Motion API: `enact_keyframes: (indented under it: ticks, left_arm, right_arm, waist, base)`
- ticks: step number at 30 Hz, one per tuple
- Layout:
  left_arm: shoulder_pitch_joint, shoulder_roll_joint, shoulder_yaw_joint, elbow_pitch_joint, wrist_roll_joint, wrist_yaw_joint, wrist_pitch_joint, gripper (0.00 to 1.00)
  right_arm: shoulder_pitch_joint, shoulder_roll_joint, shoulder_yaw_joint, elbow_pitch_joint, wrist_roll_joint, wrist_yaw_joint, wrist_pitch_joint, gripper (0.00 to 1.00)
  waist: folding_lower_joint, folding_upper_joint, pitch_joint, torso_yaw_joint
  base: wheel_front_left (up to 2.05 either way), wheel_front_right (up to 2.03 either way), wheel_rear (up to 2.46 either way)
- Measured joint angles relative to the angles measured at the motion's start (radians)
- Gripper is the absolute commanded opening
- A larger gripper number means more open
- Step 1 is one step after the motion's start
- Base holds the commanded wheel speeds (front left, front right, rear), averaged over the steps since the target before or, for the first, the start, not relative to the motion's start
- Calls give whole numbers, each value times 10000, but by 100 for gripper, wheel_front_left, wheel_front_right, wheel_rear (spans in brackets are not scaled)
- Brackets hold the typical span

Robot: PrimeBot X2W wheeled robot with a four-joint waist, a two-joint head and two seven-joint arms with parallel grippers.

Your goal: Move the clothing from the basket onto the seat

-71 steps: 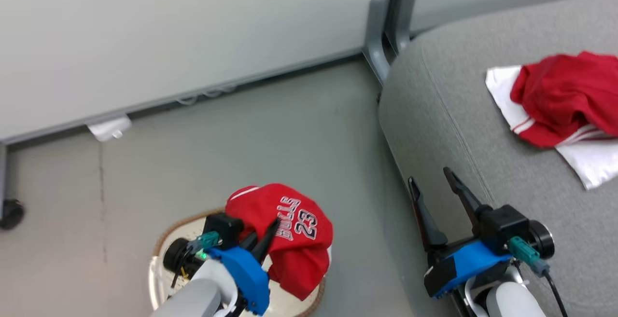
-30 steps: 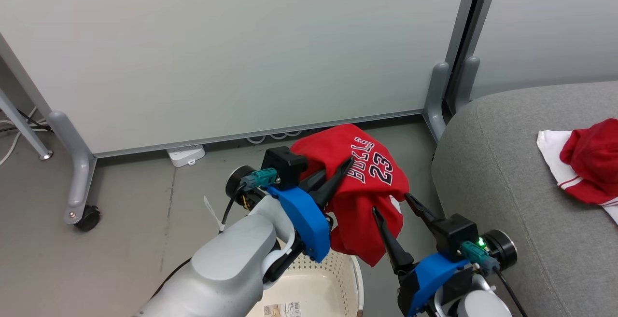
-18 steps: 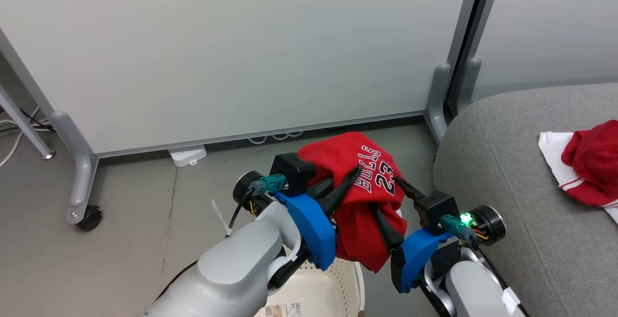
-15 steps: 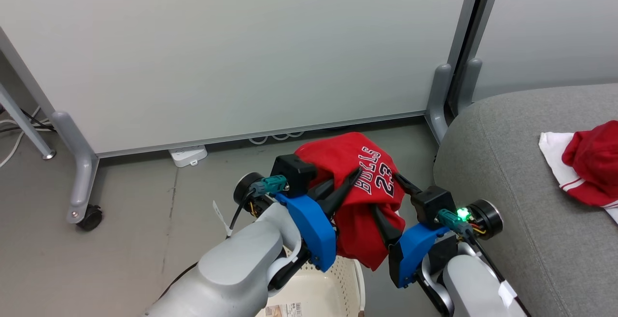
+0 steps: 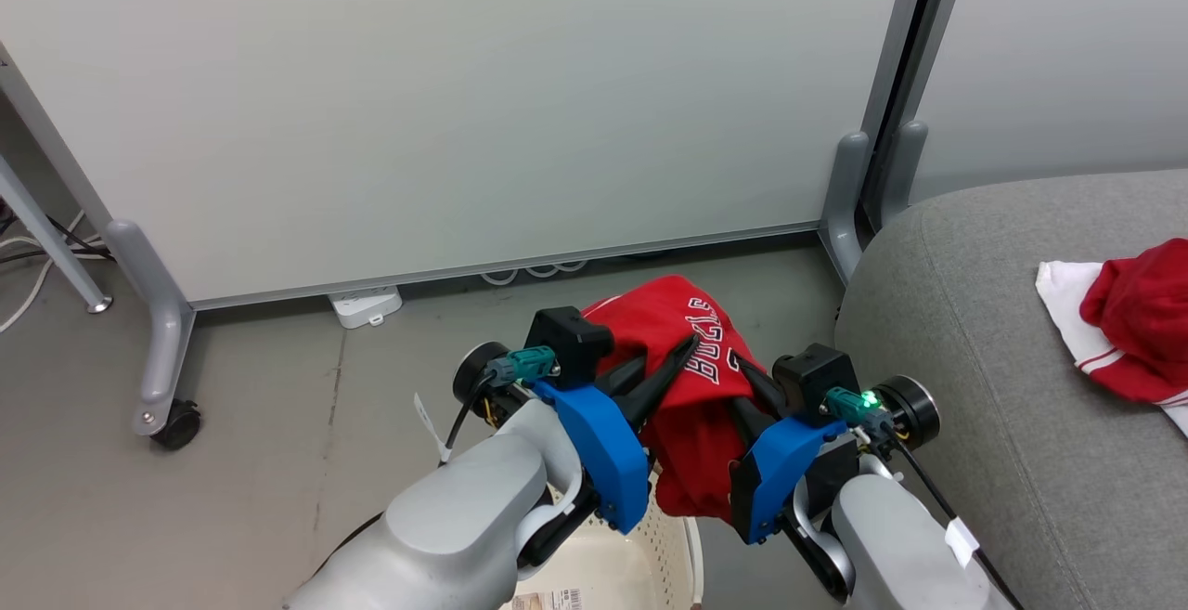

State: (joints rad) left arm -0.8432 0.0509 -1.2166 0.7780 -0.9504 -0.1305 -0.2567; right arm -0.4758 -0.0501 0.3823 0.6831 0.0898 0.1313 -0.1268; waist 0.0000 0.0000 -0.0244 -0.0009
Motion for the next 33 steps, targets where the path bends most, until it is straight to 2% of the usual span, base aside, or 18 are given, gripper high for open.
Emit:
enact_keyframes:
  ticks: [23,24,25,27,33]
  left_arm:
    - [-67,-12,-128,142,-255,0,-15,0]
    - [-67,-13,-128,146,-255,0,-15,41]
    - [-67,-13,-127,151,-255,0,-15,41]
    - [-68,-15,-61,161,-251,0,-15,98]
    - [398,276,1214,-715,721,357,-59,100]
  right_arm:
    - [-277,6,178,750,410,2,-359,0]
    - [-285,6,173,765,418,4,-364,0]
    - [-300,6,165,782,418,4,-370,0]
    - [-324,6,142,794,418,4,-412,0]
    - [-338,4,61,817,454,2,-495,0]
  waist:
    - [0,0,3,-150]
    - [0,0,4,-147]
    - [0,0,3,-143]
    - [0,0,1,-134]
    - [0,0,49,-139]
  base:
    - [0,0,0]
    - [0,0,0]
    - [0,0,0]
    - [0,0,0]
    - [0,0,0]
